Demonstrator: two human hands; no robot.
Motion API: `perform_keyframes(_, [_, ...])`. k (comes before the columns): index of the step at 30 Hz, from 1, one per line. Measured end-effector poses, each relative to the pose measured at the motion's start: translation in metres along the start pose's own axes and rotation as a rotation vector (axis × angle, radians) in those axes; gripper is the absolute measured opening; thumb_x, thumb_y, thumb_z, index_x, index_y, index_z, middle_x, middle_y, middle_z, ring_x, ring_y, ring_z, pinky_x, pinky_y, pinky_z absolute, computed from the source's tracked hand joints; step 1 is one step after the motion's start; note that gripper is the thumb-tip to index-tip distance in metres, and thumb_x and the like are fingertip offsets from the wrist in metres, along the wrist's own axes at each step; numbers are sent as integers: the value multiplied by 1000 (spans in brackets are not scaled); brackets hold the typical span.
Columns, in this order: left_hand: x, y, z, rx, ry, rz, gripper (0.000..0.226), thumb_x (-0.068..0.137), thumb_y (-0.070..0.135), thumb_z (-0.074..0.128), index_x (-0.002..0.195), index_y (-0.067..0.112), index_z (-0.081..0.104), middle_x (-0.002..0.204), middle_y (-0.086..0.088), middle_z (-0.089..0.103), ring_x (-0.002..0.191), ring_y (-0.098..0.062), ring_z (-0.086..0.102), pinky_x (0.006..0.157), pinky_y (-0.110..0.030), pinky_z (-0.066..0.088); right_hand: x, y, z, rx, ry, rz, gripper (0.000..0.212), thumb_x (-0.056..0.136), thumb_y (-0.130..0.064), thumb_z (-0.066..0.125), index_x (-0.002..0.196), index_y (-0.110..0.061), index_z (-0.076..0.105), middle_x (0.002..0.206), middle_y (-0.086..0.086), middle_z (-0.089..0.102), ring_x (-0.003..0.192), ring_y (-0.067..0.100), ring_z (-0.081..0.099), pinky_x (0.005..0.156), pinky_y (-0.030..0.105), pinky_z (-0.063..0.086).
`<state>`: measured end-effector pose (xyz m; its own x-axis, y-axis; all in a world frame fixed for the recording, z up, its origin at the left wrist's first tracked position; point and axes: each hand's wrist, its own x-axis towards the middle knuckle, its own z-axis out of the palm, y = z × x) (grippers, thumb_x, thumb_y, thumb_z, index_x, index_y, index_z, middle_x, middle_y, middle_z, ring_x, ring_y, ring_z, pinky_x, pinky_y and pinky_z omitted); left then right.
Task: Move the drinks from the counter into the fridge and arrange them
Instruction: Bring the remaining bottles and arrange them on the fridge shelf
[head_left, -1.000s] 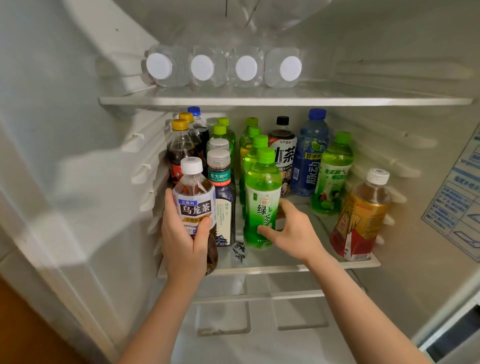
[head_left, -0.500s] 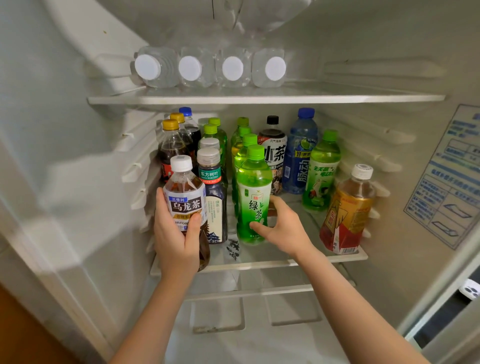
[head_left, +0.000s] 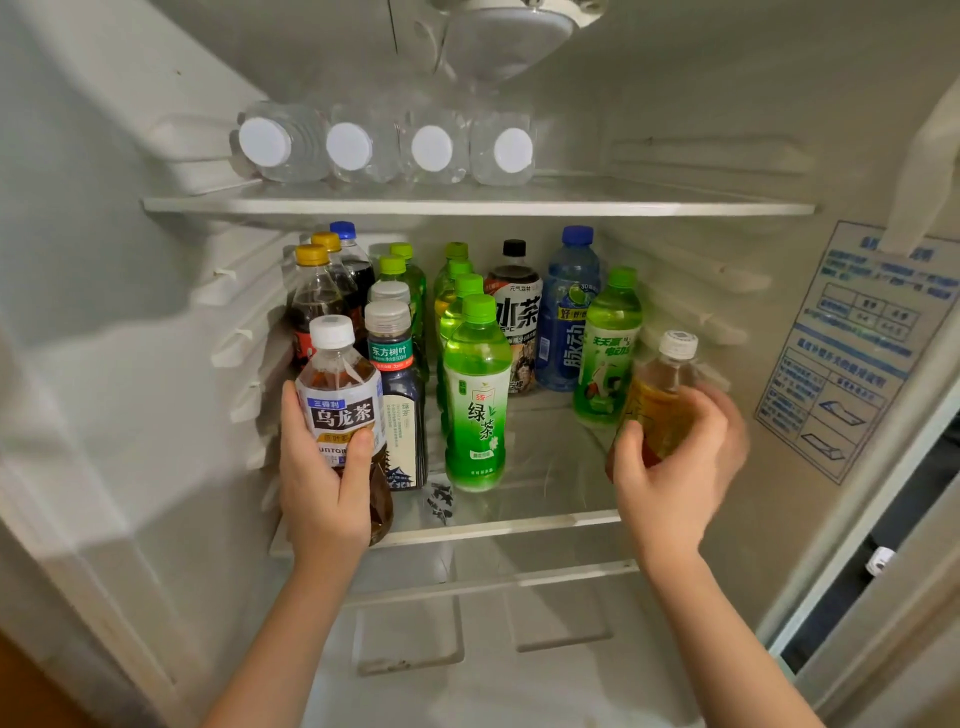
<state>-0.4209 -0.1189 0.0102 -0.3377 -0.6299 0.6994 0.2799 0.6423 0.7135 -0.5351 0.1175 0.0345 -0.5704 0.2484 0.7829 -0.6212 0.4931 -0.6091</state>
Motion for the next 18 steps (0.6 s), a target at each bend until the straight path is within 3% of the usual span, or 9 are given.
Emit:
perform_keyframes(2, [-4, 2, 1, -53, -1, 8, 69, 88, 43, 50, 148, 29, 20, 143, 0, 44, 127, -12, 48, 105, -32, 40, 3, 10, 0, 1, -40, 136, 58, 76, -20, 67, 127, -3, 46, 132, 15, 48, 126, 25, 39, 110, 32, 27])
perform_keyframes(4, [-9, 6, 3, -92, -18, 31, 67, 88, 40, 50, 148, 33, 20, 145, 0, 42, 129, -13, 46, 106, -34, 41, 7, 18, 4, 36, -140, 290, 74, 74, -26, 74, 136, -11, 38, 135, 8, 46, 126, 23, 42, 107, 37, 35])
perform_keyframes(7, [-21, 15, 12, -136, -65, 33, 67, 89, 37, 50, 148, 34, 19, 148, 1, 37, 133, -15, 42, 109, -34, 37, 12, 27, 9, -50, -165, 342, 81, 68, -32, 81, 136, -17, 40, 131, 3, 50, 121, 22, 47, 99, 38, 40])
perform_keyframes(11, [-35, 33, 30, -171, -151, 44, 67, 90, 38, 49, 146, 44, 13, 149, 10, 32, 134, -6, 38, 107, -20, 35, 18, 33, 12, -28, -203, 328, 78, 70, -27, 80, 136, -17, 40, 132, 3, 52, 121, 22, 49, 102, 40, 42])
perform_keyframes(15, [-42, 40, 47, -184, -197, 18, 69, 90, 36, 48, 147, 33, 10, 153, -4, 30, 139, -16, 35, 111, -45, 34, 21, 37, 11, 138, -400, 302, 81, 73, -23, 80, 140, -21, 35, 134, -6, 47, 120, 12, 47, 102, 35, 41])
perform_keyframes(18, [-40, 40, 51, -180, -189, 33, 69, 89, 36, 48, 148, 30, 12, 152, -8, 31, 138, -20, 36, 109, -50, 35, 27, 38, 14, 333, -621, 304, 76, 78, -16, 76, 140, -26, 33, 134, -12, 44, 125, 9, 44, 104, 34, 40])
